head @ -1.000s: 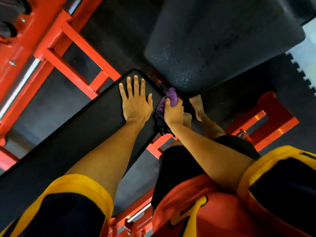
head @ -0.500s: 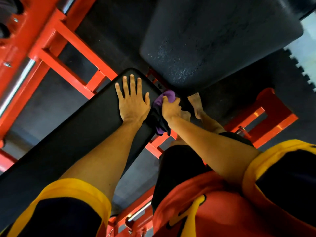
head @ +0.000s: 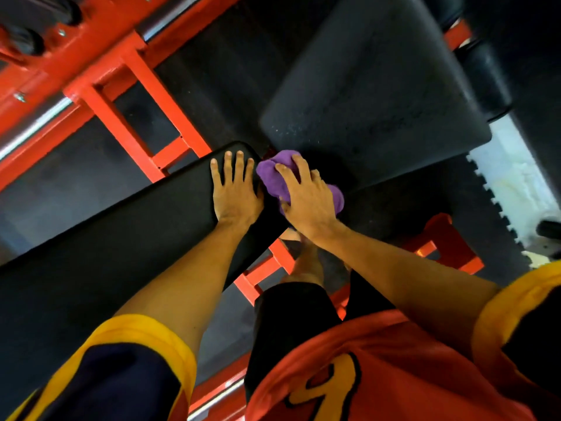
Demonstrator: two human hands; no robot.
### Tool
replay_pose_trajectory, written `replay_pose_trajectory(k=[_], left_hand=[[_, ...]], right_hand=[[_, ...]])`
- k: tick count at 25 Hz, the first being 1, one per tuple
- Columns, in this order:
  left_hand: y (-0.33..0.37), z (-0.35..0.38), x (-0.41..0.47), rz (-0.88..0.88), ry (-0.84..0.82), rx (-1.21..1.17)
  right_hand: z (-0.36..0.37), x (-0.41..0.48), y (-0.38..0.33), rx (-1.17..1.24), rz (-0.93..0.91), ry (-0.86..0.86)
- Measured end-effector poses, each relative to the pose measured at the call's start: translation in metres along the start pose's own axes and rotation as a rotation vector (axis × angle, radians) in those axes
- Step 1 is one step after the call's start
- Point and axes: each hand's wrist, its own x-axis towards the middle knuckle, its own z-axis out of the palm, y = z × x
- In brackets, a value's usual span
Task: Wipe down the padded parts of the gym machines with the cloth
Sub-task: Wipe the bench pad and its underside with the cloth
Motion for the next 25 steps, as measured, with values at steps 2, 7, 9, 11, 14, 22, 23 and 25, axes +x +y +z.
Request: replay_pose_trajectory(k=[2,7,9,11,14,22,23,25], left_hand=[[0.011,-0.002,0.004,-0.036,0.018,-0.043],[0.027,0.008,0.022,-0.058,0.075,-0.055],[0.026,0.014,0.029,-0.115,0.086,-0.056],[0.03,0.021,0.03,-0.134,0.094,-0.016],[0.034,0.023,0.032,-0.144,0.122,-0.007],[0.035,0.019,0.033,-0.177,0.099,0.014],[0.035,0.018,0.033,-0.183,0.093,0.011],[0.036,0.018,0.033,-0.183,0.098,0.024]], right_hand=[[0.0,0.014,0.014,-0.139,-0.058,0.023],[0.027,0.029,0.057,-0.441,-0.26,-0.034],[0.037,0.042,0.066,-0.498,-0.39,-0.061],[0.034,0.07,0.061,-0.552,-0.485,-0.093],[0.023,0.116,0.039,-0.57,-0.528,-0.104],[0.016,0.04,0.106,-0.508,-0.583,-0.166],[0.02,0.038,0.109,-0.543,-0.634,-0.182],[0.02,0.062,0.098,-0.591,-0.719,-0.209]])
